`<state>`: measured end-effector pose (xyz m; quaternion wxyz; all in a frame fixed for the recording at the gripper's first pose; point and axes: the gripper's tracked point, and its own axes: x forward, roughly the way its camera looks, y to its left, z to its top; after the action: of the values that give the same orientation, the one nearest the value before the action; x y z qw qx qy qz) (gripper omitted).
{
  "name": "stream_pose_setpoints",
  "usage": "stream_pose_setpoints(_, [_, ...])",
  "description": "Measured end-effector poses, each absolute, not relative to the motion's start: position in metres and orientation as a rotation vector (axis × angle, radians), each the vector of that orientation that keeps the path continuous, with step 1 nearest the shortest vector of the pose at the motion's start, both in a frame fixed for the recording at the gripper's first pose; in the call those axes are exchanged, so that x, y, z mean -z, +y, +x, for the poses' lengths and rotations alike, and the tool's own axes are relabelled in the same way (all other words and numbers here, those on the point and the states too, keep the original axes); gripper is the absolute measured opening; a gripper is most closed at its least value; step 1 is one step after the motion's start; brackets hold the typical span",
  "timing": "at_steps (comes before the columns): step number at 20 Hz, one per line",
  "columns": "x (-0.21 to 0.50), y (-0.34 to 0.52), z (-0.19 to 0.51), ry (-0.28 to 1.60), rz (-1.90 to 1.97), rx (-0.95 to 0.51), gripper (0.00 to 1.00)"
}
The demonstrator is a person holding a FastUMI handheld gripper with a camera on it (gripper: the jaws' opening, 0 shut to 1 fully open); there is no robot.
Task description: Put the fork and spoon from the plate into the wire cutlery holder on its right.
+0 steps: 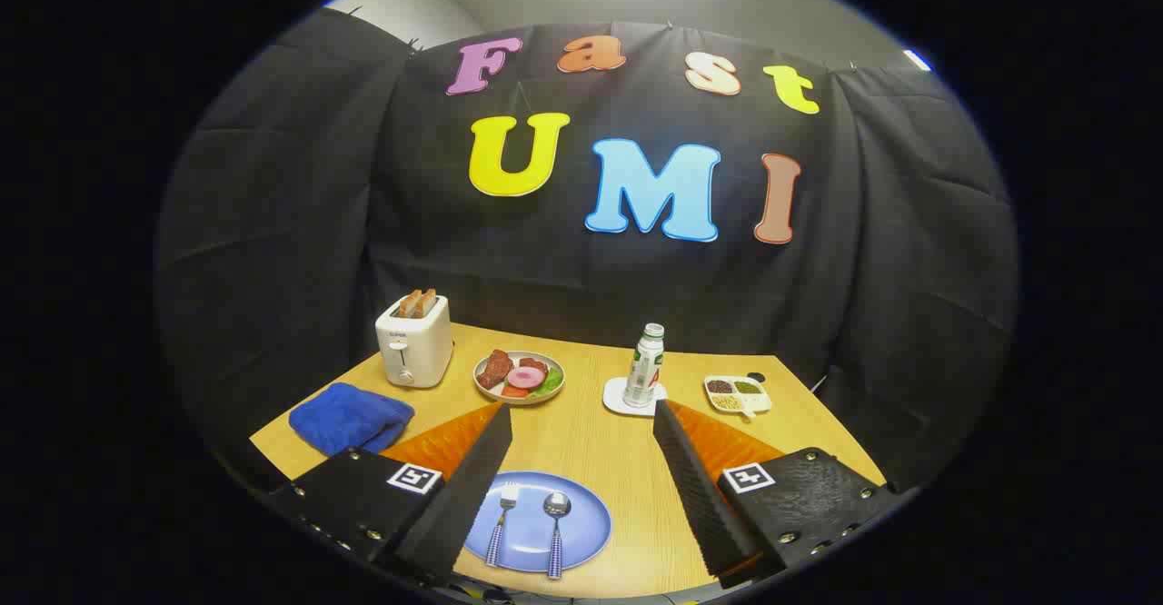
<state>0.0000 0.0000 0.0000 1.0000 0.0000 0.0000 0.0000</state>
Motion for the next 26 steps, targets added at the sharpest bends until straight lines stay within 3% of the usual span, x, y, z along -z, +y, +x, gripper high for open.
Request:
stream_pose_setpoints(5, [-0.008, 0.002, -0.002, -0.027, 0.004, -0.002, 0.97])
stream_pose_setpoints(9, [-0.064, -0.024, -0.027, -0.262, 0.037, 0.103, 0.97])
stream_pose_setpoints(12, [-0.066, -0.029, -0.028, -0.305, 0.065, 0.131, 0.97])
stream_pose_setpoints(18, [-0.045, -0.027, -0.022, -0.222, 0.055, 0.116, 0.97])
stream_pose_setpoints(26, [0.049, -0.007, 0.002, 0.127, 0.022, 0.04, 0.97])
